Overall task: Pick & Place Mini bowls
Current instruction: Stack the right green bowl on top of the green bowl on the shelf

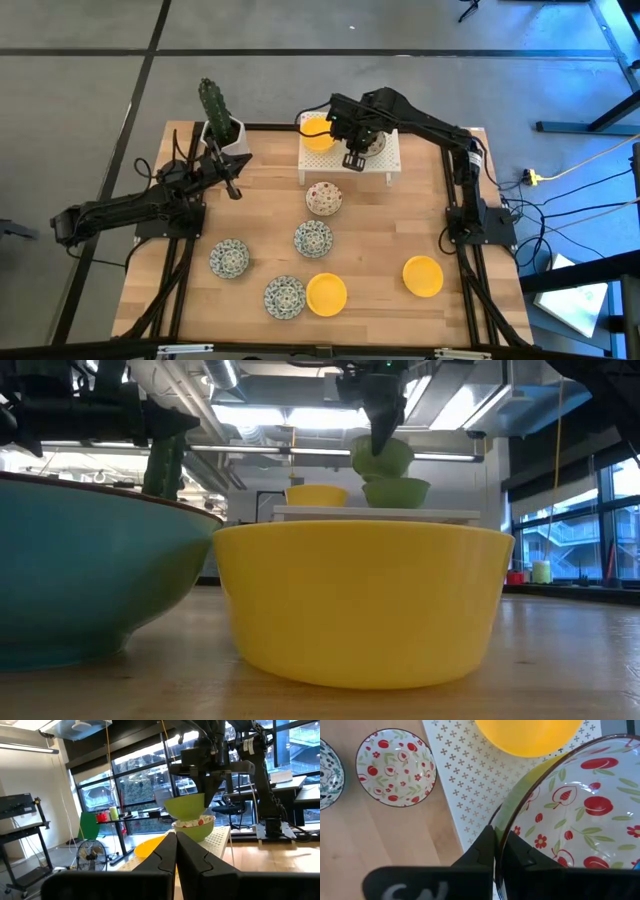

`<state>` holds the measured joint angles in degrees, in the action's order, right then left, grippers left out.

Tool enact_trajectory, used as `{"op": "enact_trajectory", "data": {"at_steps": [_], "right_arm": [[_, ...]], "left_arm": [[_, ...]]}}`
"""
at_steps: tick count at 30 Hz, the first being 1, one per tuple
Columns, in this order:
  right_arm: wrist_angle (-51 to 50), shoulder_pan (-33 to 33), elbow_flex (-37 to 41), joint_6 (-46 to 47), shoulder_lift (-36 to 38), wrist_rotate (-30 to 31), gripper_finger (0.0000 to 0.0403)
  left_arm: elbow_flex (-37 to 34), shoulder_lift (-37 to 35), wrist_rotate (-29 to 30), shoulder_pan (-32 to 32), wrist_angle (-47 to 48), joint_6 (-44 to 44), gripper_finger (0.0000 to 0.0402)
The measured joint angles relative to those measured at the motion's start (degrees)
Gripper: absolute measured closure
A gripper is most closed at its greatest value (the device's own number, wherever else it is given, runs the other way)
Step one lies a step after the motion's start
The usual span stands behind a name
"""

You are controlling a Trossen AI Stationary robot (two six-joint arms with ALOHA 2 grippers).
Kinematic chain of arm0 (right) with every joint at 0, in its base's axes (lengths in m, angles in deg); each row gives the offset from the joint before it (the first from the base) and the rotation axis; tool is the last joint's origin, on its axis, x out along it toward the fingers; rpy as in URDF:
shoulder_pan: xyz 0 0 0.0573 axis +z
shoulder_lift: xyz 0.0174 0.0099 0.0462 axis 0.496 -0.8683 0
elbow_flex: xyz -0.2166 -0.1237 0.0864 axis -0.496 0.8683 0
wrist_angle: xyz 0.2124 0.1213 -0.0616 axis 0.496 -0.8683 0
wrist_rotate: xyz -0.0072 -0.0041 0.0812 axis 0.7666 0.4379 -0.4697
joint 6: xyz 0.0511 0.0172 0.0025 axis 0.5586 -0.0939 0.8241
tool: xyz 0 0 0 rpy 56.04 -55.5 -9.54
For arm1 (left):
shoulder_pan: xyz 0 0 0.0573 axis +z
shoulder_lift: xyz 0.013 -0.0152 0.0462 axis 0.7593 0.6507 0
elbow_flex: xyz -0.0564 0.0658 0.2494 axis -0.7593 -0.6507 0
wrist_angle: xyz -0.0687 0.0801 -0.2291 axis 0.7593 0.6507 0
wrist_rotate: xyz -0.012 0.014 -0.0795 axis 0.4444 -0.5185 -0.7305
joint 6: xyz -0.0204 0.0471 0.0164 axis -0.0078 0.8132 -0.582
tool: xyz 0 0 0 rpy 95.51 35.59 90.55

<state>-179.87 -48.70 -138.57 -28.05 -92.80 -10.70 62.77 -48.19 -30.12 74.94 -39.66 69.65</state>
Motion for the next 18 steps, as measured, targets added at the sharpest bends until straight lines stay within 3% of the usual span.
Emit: {"op": "enact_trajectory", "data": {"at_steps": [18], "right_arm": [[-0.02, -0.04, 7.91, 5.10, 1.96, 1.11, 0.0390]], "left_arm": [[0.00, 0.01, -0.02, 0.02, 1.34, -1.04, 0.0394]]}}
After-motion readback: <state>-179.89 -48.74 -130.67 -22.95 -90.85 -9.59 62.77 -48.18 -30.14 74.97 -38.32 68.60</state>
